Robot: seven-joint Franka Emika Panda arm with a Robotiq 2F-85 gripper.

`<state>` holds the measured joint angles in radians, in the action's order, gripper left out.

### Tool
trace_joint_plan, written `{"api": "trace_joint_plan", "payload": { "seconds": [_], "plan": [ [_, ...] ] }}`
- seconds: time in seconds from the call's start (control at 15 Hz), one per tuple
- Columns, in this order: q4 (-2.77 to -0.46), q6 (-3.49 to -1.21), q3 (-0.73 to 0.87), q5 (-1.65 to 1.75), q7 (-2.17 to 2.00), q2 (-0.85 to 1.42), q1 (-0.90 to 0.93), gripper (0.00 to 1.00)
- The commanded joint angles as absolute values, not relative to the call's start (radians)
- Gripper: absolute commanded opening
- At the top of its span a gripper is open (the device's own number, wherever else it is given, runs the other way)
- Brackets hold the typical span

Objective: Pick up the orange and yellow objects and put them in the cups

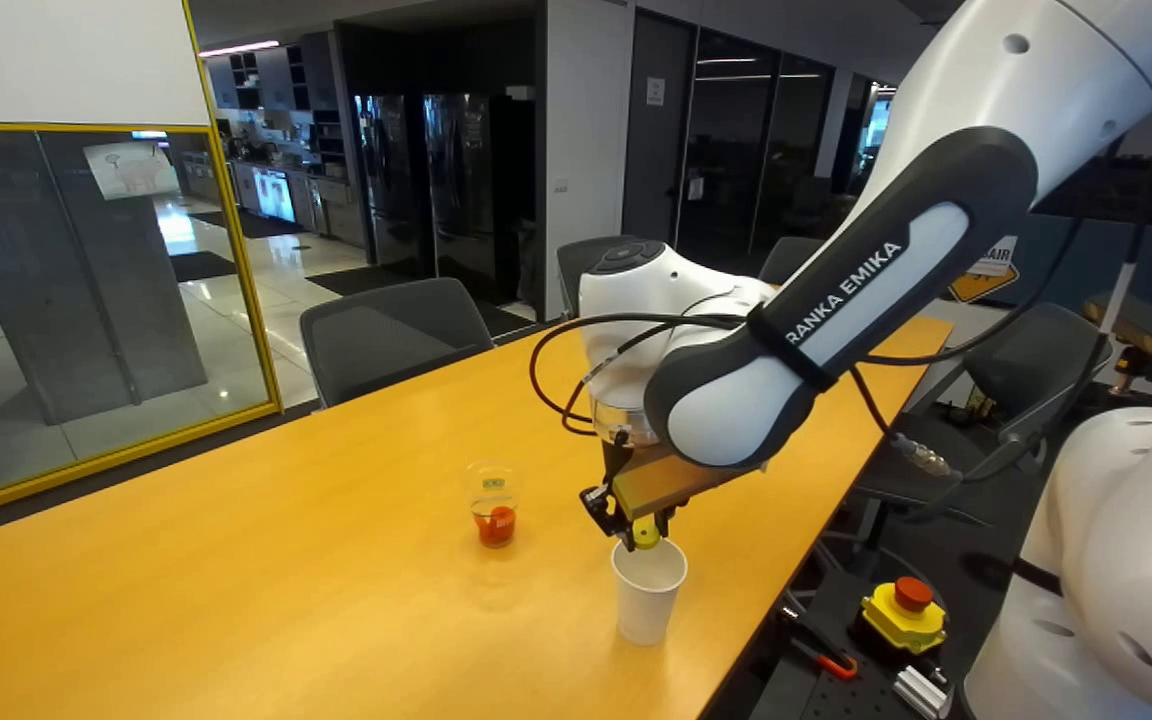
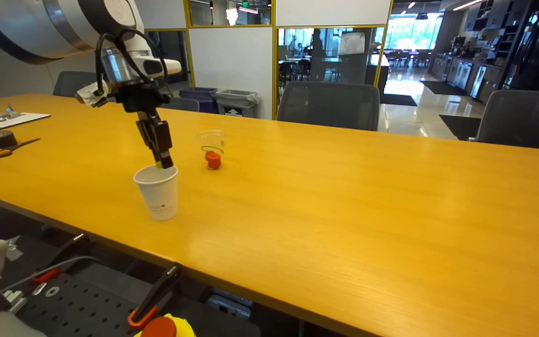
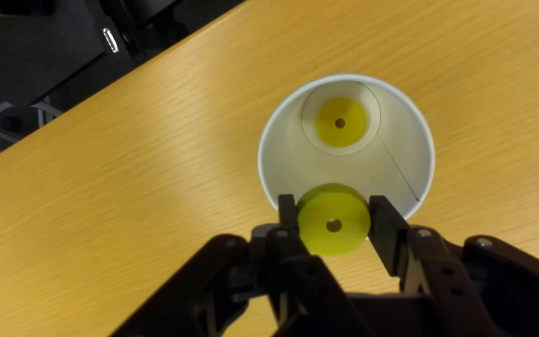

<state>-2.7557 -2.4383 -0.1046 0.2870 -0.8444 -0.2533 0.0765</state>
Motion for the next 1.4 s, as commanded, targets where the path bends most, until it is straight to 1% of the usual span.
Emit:
{"api": "trace_joint_plan", "payload": {
  "seconds": [0.0, 0.4, 0.47, 0.53, 0.6, 0.67, 0.87, 0.93, 1.2, 1.33],
  "plan": [
    [-2.756, -2.414, -0.12, 0.231, -0.782, -0.263, 0.058, 0.21],
    [-2.757, -2.407, -0.121, 0.185, -0.733, -0.26, 0.059, 0.21],
    [-2.757, -2.408, -0.12, 0.177, -0.724, -0.26, 0.059, 0.26],
    [-2.757, -2.408, -0.12, 0.17, -0.719, -0.259, 0.059, 0.68],
    [-2.757, -2.407, -0.121, 0.166, -0.714, -0.26, 0.06, 0.68],
    [-2.757, -2.407, -0.121, 0.163, -0.71, -0.261, 0.06, 0.73],
    [-2.757, -2.408, -0.122, 0.154, -0.698, -0.262, 0.059, 0.97],
    [-2.757, -2.41, -0.123, 0.156, -0.697, -0.265, 0.058, 1.0],
    [-2.756, -2.412, -0.119, 0.182, -0.673, -0.303, 0.047, 1.0],
    [-2.753, -2.43, -0.104, 0.193, -0.596, -0.332, 0.036, 1.0]
  ]
}}
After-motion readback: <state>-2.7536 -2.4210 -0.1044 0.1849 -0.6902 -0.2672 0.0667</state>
